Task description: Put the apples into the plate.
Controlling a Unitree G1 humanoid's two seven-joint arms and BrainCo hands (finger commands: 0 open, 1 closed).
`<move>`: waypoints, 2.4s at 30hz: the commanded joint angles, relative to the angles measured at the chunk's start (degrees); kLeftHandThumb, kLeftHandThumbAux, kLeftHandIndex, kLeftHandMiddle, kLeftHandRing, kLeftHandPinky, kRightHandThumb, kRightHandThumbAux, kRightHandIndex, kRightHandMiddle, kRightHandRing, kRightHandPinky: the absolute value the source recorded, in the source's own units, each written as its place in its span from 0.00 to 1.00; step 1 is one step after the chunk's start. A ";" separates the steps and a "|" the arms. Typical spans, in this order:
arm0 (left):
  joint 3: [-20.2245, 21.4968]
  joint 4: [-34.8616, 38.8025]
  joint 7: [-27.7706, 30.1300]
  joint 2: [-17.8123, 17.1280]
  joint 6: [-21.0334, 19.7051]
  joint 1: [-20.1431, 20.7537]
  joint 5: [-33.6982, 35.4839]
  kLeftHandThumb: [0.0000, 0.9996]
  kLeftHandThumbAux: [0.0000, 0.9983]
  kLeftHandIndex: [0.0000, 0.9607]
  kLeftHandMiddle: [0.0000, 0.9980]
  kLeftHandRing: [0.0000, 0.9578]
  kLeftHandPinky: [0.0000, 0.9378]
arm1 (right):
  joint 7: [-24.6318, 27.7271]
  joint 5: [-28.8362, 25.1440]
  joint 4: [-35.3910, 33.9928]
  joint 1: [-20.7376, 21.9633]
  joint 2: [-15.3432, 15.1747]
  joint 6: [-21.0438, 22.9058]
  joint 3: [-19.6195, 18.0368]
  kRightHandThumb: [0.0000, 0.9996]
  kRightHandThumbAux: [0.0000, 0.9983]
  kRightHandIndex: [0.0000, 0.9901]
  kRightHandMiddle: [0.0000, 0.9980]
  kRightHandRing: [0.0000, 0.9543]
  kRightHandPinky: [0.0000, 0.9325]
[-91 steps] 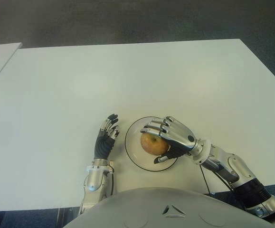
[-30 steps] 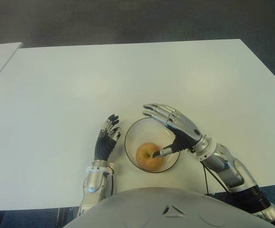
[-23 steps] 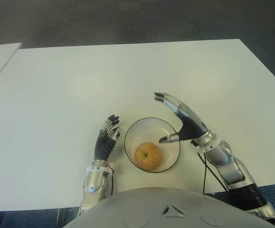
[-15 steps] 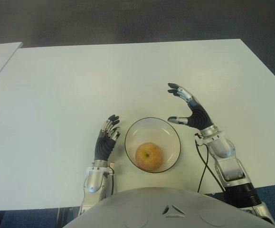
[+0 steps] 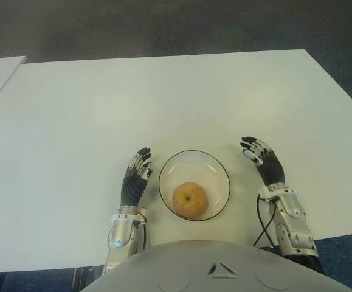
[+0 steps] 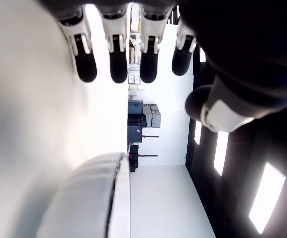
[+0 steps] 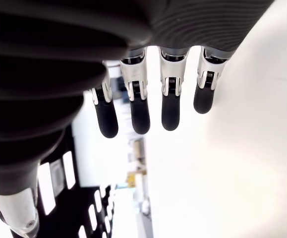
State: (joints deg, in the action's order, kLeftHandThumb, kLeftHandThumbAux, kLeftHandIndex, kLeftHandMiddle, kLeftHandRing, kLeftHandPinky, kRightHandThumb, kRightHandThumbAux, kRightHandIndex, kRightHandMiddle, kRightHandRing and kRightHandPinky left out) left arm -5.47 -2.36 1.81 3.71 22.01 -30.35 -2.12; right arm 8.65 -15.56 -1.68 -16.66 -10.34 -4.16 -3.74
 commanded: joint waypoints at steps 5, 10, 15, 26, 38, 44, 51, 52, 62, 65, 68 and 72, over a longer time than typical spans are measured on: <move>0.87 -2.83 -0.24 -0.61 -3.36 -2.67 0.88 0.14 0.54 0.17 0.16 0.16 0.21 | 0.29 2.47 2.22 -1.59 0.94 0.70 -0.50 0.24 0.66 0.22 0.24 0.23 0.26; 1.10 -2.68 0.72 -1.36 -2.97 -2.98 1.84 0.13 0.53 0.17 0.16 0.15 0.20 | 0.71 4.08 2.71 -2.15 1.06 -0.51 0.14 0.24 0.66 0.21 0.24 0.24 0.28; 1.09 -2.33 0.90 -1.87 -2.88 -3.28 2.15 0.13 0.54 0.15 0.14 0.14 0.18 | 1.16 4.88 3.58 -2.53 1.57 -2.40 0.63 0.26 0.67 0.21 0.24 0.24 0.28; 1.43 -1.39 0.31 -1.96 -2.96 -4.06 2.08 0.13 0.53 0.20 0.16 0.16 0.23 | 2.40 5.32 5.49 -3.94 2.61 -5.40 1.10 0.29 0.68 0.20 0.24 0.25 0.28; 1.15 -1.10 1.34 -2.30 -2.52 -4.42 3.41 0.13 0.55 0.18 0.16 0.17 0.22 | 1.84 6.10 4.47 -5.27 3.33 -4.42 1.68 0.28 0.66 0.20 0.24 0.25 0.29; 1.05 -0.96 0.92 -2.26 -2.61 -4.52 2.94 0.15 0.55 0.19 0.16 0.16 0.23 | 1.40 6.76 4.19 -5.38 3.55 -4.11 2.06 0.28 0.67 0.20 0.25 0.27 0.31; 0.83 0.16 0.52 -2.05 -3.24 -5.17 2.50 0.14 0.55 0.20 0.16 0.17 0.25 | 1.50 7.01 4.41 -5.28 3.79 -3.72 2.22 0.28 0.68 0.20 0.26 0.27 0.32; 0.80 0.31 0.56 -2.05 -3.37 -5.25 2.55 0.14 0.55 0.19 0.16 0.17 0.25 | 1.58 7.13 4.53 -5.28 3.77 -3.84 2.32 0.28 0.68 0.20 0.26 0.27 0.32; 0.75 0.34 1.18 -2.26 -3.39 -5.30 2.99 0.14 0.54 0.19 0.16 0.18 0.26 | 3.36 7.91 6.02 -5.60 3.17 -6.85 3.15 0.28 0.70 0.15 0.27 0.29 0.33; 0.72 0.32 1.28 -2.32 -3.32 -5.31 3.04 0.14 0.54 0.19 0.16 0.18 0.26 | 3.90 7.96 6.71 -5.52 3.09 -8.27 3.20 0.28 0.70 0.15 0.28 0.29 0.33; 0.66 0.33 1.35 -2.43 -3.24 -5.30 2.96 0.13 0.54 0.18 0.17 0.19 0.26 | 4.60 7.84 7.67 -5.41 3.17 -10.26 3.16 0.28 0.71 0.14 0.28 0.30 0.34; 0.59 0.26 1.42 -2.63 -3.07 -5.16 2.81 0.13 0.54 0.18 0.17 0.19 0.26 | 5.57 7.51 9.23 -5.04 3.41 -13.01 3.08 0.28 0.70 0.14 0.28 0.31 0.34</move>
State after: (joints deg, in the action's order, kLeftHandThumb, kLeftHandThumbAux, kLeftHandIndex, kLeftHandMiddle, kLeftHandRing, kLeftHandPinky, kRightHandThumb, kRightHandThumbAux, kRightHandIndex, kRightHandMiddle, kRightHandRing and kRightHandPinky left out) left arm -4.91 0.17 2.69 1.81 22.09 -33.73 0.58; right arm 13.33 -8.38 4.31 -20.17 -7.42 -17.54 -1.20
